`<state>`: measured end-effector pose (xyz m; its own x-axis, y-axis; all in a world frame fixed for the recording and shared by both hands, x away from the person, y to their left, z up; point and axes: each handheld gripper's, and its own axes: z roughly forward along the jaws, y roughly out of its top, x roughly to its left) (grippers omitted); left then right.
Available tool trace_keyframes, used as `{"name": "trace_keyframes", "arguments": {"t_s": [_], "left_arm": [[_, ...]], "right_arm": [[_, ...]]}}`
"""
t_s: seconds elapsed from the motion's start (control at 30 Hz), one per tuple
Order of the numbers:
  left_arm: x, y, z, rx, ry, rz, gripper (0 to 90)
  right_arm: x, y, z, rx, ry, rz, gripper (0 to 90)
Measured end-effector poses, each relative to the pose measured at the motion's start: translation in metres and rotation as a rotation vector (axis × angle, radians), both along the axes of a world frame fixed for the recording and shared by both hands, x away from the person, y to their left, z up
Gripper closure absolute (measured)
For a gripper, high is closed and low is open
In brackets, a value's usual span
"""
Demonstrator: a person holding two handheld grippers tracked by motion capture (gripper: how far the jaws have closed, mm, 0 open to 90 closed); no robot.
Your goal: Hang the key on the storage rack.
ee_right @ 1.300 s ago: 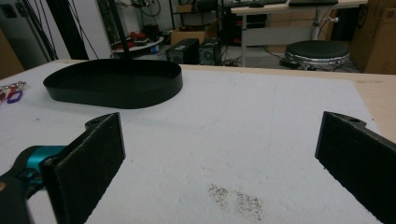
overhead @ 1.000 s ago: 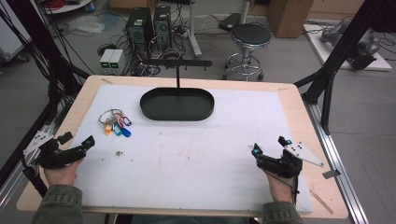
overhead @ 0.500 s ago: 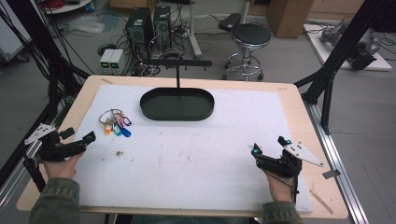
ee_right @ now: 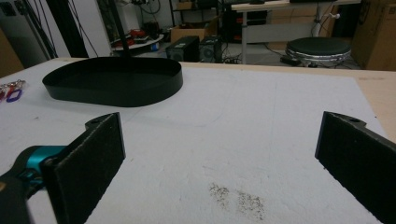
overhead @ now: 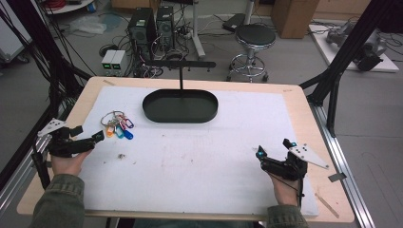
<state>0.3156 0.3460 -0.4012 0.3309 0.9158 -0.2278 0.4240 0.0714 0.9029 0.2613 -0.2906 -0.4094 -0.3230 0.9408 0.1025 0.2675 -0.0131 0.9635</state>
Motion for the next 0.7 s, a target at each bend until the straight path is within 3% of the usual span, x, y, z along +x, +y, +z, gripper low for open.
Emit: {"name": "trace_keyframes", "arguments": {"t_s": [0.2, 0.33, 0.47, 0.7], "left_arm": [[0.015, -0.01, 0.011, 0.061, 0.022, -0.034, 1.7], [0.021, -0.014, 0.015, 0.079, 0.033, -0.051, 1.7], [0.028, -0.02, 0.016, 0.14, 0.064, -0.06, 1.7], [0.038, -0.017, 0.01, 0.14, 0.101, -0.056, 1.7]], "right_arm": [[0.0, 0.0, 0.0, 0.005, 0.002, 0.0, 0.4], [0.0, 0.0, 0.0, 0.004, -0.003, -0.001, 0.5], [0.0, 0.0, 0.0, 0.0, -0.002, 0.001, 0.5], [0.001, -0.003, 0.001, 0.013, 0.003, -0.006, 0.4]]}}
